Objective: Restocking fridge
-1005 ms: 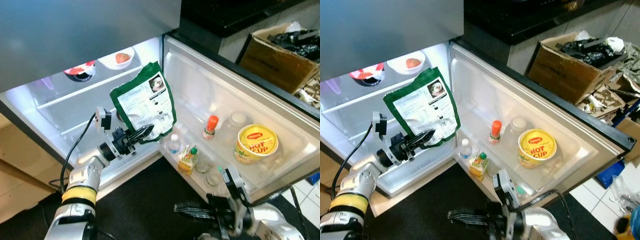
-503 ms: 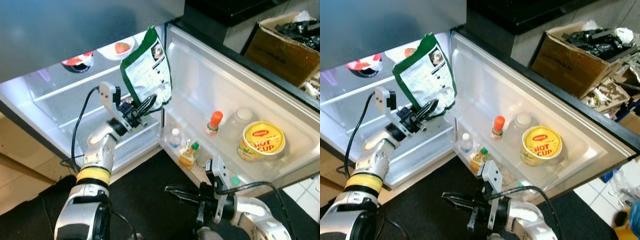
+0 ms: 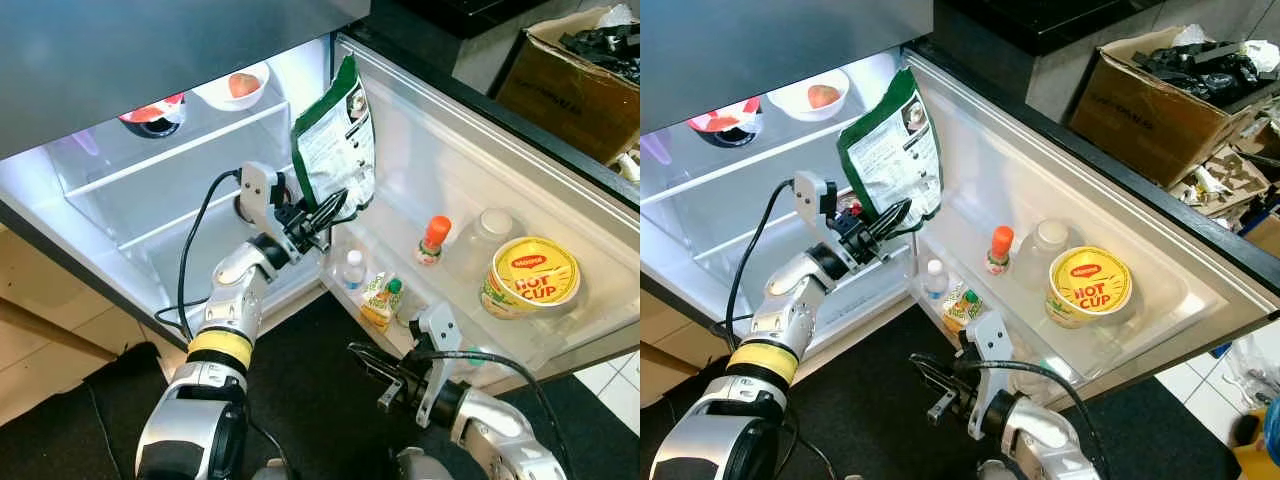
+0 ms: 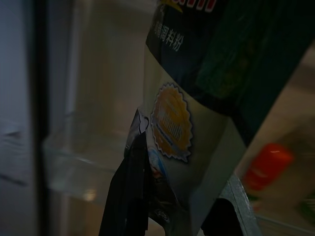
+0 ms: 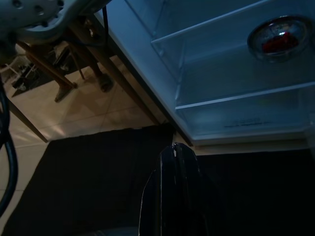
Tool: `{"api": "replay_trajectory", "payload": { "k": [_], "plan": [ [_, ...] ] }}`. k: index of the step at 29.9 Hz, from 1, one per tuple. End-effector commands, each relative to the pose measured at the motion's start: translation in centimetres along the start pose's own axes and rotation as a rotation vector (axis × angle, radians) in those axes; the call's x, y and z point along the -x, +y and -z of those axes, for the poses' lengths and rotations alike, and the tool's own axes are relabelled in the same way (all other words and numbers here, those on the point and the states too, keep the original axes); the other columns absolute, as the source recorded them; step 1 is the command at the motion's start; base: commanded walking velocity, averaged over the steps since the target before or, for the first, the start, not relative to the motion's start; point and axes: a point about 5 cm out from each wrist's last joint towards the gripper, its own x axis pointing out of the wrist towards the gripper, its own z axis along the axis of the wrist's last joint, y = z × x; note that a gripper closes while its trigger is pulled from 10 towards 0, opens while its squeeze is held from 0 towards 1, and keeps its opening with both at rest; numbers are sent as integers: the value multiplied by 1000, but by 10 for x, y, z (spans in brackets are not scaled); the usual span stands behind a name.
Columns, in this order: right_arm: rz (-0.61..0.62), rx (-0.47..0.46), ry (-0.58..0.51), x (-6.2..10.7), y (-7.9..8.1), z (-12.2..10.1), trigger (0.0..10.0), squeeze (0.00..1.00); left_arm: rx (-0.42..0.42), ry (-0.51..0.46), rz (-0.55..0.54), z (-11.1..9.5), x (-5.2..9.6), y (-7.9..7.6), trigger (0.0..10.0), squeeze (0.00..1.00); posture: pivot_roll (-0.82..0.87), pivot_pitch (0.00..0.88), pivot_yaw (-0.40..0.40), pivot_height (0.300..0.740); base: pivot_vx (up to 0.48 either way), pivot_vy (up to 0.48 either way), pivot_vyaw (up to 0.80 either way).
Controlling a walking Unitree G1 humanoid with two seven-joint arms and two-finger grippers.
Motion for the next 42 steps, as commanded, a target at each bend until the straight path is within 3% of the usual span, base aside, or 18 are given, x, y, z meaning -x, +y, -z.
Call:
{"api": "replay_trajectory", "payload": {
  "k": [1,10,13,22,27,33,42],
  "plan": [
    [-2,-22,8,1,4,3,10000,0,-25,-8,-7,1,-5,-6,10000,0,-183,289,39,740,0,0,0],
    [20,-26,10,0,6,5,10000,0,-43,41,-157,9,-8,-2,10000,0,-184,288,44,740,0,0,0],
    [25,-26,9,0,6,5,10000,0,-41,57,-172,15,-10,-7,10000,0,-185,287,46,740,0,0,0],
    [36,-28,3,-3,9,4,10000,0,93,-4,-255,21,-33,-32,10000,0,-190,294,51,740,0,0,0],
    [48,-30,3,-2,9,5,10000,0,152,-22,-227,20,-44,-49,10000,0,-190,294,51,740,0,0,0],
    [58,-31,0,-2,9,5,10000,0,192,7,-161,30,-48,-66,10000,0,-192,301,57,740,0,0,0],
    [61,-35,-4,-3,10,5,10000,0,186,37,-138,37,-48,-73,10000,0,-191,303,59,740,0,0,0]
  ]
}}
